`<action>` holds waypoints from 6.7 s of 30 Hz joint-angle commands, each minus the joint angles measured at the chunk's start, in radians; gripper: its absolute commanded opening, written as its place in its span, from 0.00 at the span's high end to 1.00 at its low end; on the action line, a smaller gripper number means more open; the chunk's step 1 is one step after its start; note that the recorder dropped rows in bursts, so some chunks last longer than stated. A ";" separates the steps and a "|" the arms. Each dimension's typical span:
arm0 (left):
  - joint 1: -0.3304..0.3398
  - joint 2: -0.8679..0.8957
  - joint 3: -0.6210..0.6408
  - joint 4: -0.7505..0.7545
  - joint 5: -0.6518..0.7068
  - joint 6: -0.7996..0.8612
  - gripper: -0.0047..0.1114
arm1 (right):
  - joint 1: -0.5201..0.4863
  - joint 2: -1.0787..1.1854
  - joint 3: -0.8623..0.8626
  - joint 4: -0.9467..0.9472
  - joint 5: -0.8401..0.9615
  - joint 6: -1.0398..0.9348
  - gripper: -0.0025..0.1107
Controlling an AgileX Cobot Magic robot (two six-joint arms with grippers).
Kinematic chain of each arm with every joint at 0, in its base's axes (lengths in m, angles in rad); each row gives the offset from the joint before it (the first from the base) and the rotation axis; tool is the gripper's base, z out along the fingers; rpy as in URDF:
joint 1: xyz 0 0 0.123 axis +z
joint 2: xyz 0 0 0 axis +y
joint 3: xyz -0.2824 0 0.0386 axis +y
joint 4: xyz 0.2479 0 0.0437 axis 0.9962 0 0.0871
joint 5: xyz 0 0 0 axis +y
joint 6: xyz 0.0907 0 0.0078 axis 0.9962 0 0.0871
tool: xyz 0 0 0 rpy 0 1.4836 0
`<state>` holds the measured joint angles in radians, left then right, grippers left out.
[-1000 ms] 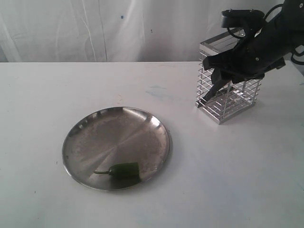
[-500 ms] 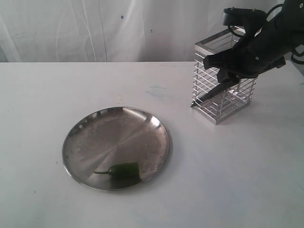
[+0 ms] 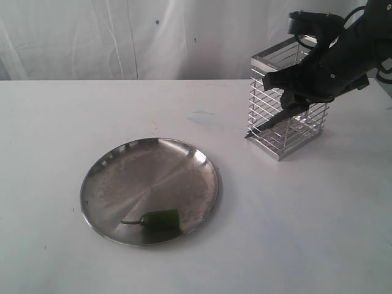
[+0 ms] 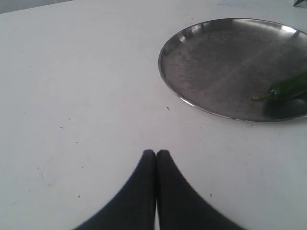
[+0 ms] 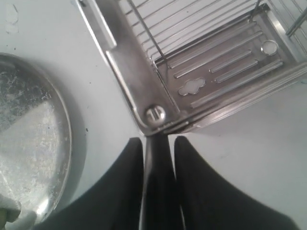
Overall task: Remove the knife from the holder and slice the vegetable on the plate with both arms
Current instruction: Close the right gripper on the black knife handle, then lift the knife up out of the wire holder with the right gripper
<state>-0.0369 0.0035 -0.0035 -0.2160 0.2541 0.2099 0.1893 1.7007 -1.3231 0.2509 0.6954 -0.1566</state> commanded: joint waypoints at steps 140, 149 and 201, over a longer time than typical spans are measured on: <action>-0.008 -0.004 0.004 -0.005 0.001 0.000 0.96 | -0.290 0.092 -0.187 0.361 0.526 0.084 0.98; -0.008 -0.004 0.004 -0.005 0.001 0.000 0.96 | -0.290 -0.013 -0.193 0.318 0.526 0.130 0.98; -0.008 -0.004 0.004 -0.005 0.001 0.000 0.96 | -0.179 -1.084 0.529 0.595 -0.190 -0.252 0.98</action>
<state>-0.0369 0.0035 -0.0035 -0.2160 0.2541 0.2099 0.0098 0.6584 -0.8960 0.7284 0.6726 -0.2606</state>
